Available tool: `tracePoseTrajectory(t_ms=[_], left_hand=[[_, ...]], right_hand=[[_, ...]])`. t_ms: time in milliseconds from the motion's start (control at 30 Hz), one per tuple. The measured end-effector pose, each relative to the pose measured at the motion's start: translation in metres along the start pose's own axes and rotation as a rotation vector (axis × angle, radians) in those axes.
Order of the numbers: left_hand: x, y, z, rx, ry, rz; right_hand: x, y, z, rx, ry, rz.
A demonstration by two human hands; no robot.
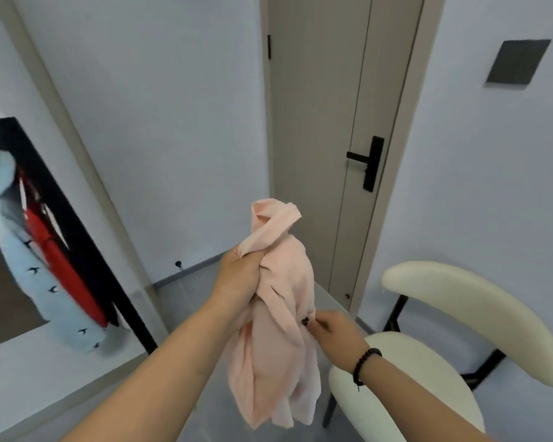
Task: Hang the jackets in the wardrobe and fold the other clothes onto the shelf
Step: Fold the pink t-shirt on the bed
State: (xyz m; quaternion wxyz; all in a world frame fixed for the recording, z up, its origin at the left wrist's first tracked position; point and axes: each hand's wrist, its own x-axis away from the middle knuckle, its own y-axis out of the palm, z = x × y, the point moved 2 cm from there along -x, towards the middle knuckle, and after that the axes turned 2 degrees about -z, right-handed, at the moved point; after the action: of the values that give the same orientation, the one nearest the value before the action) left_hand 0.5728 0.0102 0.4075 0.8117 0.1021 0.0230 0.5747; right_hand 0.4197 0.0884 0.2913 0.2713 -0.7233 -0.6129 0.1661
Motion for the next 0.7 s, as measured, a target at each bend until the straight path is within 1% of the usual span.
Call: tracePoseTrajectory(t_ms=[67, 167, 300, 367, 433, 500, 633, 700], left_hand=[[0.007, -0.049, 0.008, 0.04, 0.013, 0.051], [0.02, -0.116, 0.013, 0.106, 0.004, 0.034], [0.05, -0.199, 0.003, 0.093, -0.114, 0.022], [0.067, -0.236, -0.003, 0.04, -0.169, 0.017], [0.087, -0.267, -0.006, -0.061, -0.221, 0.018], [0.105, -0.295, -0.011, -0.137, -0.269, 0.021], [0.139, -0.349, -0.024, -0.179, -0.342, 0.15], [0.156, -0.371, -0.03, -0.204, -0.385, 0.187]], right_hand=[[-0.008, 0.025, -0.042, -0.02, -0.064, 0.024], [-0.019, 0.065, -0.1, -0.128, -0.119, 0.036], [-0.029, 0.121, -0.167, -0.249, -0.142, 0.041], [-0.031, 0.151, -0.194, -0.336, -0.108, 0.003], [-0.033, 0.18, -0.219, -0.422, -0.075, -0.057], [-0.035, 0.205, -0.242, -0.441, -0.073, -0.097], [-0.039, 0.244, -0.29, -0.578, -0.058, -0.212], [-0.042, 0.26, -0.311, -0.625, -0.048, -0.255]])
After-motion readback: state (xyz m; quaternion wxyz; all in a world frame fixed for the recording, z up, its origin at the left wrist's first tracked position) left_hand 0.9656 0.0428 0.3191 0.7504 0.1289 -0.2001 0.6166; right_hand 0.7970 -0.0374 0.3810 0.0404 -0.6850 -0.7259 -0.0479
